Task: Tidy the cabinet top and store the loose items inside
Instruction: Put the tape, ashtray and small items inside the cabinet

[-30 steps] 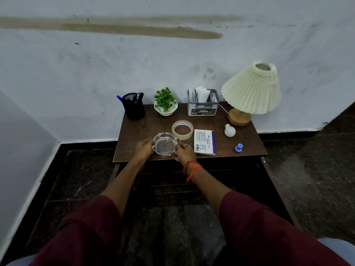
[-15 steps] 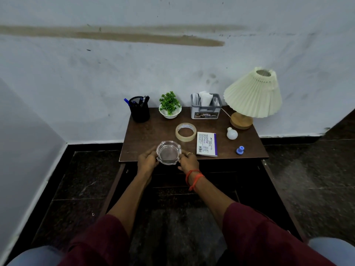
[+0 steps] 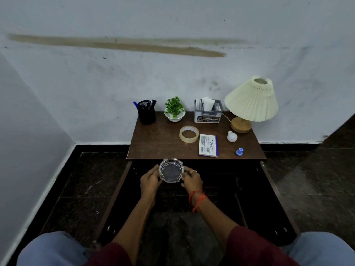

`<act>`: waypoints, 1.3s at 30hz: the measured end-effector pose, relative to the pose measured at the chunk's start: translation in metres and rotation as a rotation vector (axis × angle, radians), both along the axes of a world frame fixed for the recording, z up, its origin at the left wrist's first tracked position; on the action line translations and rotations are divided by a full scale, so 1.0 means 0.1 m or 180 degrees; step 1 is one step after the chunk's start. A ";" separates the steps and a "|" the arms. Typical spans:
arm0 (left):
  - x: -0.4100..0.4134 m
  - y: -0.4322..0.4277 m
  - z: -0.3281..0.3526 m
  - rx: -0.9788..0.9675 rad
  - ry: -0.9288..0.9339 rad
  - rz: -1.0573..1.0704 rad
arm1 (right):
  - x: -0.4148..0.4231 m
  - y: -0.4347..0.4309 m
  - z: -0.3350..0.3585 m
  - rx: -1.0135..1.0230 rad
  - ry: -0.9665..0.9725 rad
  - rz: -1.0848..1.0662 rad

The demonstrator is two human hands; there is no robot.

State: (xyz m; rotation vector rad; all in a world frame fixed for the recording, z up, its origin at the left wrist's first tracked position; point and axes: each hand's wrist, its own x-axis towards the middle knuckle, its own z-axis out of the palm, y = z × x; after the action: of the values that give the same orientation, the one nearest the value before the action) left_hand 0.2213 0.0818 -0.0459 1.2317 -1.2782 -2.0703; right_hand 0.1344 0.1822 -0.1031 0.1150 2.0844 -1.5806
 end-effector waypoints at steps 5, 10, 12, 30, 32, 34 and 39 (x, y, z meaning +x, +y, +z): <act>0.08 -0.03 -0.10 0.0034 -0.0092 0.0004 | 0.03 -0.03 -0.22 0.0096 -0.0054 0.0015; 0.01 -0.17 -0.28 0.0067 -0.0288 -0.0078 | -0.05 -0.14 -0.42 0.0124 -0.0191 0.0059; -0.05 -0.24 -0.37 0.0060 -0.0382 -0.0120 | -0.12 -0.20 -0.52 0.0169 -0.0259 0.0095; -0.77 -0.95 -1.25 0.0203 -0.0769 0.0109 | -0.84 -0.93 -0.91 0.0678 -0.0979 0.0897; -0.78 -1.00 -1.32 0.0199 -0.0834 0.0145 | -0.83 -1.03 -1.01 0.0548 -0.0953 0.0837; -0.80 -1.05 -1.35 0.0217 -0.0967 0.0204 | -0.83 -1.13 -1.17 0.0566 -0.0918 0.0913; -0.85 -1.13 -1.45 0.0167 -0.1021 0.0243 | -0.82 -1.26 -1.27 0.0362 -0.1068 0.0984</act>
State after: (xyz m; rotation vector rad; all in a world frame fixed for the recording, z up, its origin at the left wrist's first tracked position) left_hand 0.1360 -0.0310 -0.1910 1.6620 -1.2923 -1.9178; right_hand 0.0522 0.0562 -0.2299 0.0859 1.8267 -1.1710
